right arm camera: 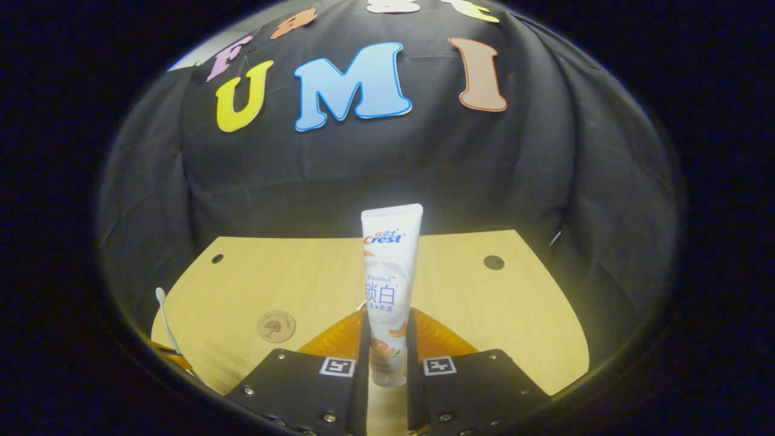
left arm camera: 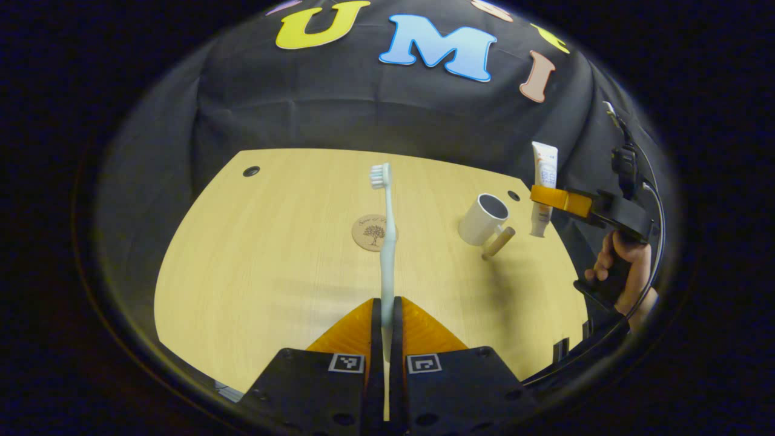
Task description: Put the toothbrush and toothpaste on the desktop into the cup, then pick up the cup and place it on the coaster on the desktop.
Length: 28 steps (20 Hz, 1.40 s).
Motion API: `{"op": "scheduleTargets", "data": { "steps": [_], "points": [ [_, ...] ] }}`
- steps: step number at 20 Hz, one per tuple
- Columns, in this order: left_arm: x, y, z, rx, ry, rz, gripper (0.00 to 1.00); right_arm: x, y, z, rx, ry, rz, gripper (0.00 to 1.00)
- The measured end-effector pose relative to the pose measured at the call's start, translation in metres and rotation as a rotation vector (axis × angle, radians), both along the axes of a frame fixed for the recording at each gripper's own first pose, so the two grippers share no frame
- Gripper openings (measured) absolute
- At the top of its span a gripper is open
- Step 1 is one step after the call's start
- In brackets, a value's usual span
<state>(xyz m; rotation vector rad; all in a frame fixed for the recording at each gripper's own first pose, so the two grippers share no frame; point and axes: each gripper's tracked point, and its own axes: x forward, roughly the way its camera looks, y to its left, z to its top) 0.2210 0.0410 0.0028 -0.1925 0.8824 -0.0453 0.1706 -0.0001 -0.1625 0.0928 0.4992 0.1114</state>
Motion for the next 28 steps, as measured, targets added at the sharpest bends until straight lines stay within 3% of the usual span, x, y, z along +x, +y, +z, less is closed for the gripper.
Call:
{"op": "scheduleTargets", "data": {
  "steps": [15,28],
  "points": [
    [-0.007,-0.003,0.005,0.028,-0.026,0.023,0.12,0.067,0.012,-0.031,0.023,-0.139,0.038,0.25],
    [-0.008,-0.004,0.009,0.025,-0.011,0.017,0.12,0.079,0.012,-0.056,0.023,-0.145,0.031,0.25]
  ]
}}
